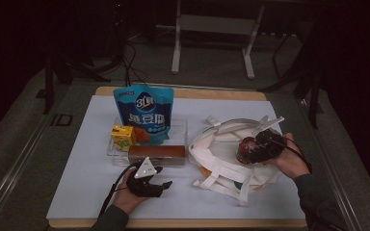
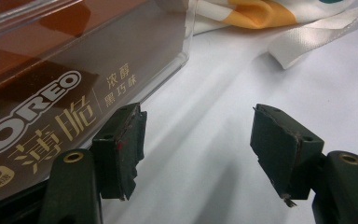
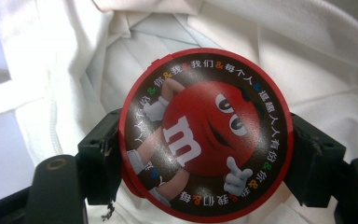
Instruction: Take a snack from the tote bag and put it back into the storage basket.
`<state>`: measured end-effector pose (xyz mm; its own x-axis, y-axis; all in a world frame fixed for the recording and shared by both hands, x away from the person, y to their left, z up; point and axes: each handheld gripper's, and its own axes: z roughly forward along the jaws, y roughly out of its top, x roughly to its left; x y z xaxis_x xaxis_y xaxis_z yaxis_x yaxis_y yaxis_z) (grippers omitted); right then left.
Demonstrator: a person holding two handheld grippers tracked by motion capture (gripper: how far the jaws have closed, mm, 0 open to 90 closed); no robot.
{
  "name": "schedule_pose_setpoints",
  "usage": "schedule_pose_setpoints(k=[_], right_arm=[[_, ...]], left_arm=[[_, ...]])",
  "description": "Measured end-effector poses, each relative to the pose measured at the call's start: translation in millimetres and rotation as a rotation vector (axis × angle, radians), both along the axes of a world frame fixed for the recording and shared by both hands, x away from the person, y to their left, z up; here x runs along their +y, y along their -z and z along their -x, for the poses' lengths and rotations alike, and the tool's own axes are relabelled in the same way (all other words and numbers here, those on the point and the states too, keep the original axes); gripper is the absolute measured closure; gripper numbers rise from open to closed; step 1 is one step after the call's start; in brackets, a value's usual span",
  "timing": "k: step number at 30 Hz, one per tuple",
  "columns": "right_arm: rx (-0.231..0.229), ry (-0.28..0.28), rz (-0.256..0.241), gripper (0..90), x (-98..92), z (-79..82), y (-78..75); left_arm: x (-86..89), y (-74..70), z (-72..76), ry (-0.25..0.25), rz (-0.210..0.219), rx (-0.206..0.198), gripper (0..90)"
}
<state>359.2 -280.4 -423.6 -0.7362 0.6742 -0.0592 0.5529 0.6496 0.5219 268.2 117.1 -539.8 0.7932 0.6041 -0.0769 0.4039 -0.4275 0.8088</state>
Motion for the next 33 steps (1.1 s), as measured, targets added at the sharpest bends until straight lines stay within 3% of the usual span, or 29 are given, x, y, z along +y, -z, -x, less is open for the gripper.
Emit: schedule_pose_setpoints(k=[33], right_arm=[[-0.010,-0.061,-0.022,25.3,23.5,4.4,-19.2]], left_arm=[[0.0,0.0,-0.1,0.002,0.001,0.000,34.8]])
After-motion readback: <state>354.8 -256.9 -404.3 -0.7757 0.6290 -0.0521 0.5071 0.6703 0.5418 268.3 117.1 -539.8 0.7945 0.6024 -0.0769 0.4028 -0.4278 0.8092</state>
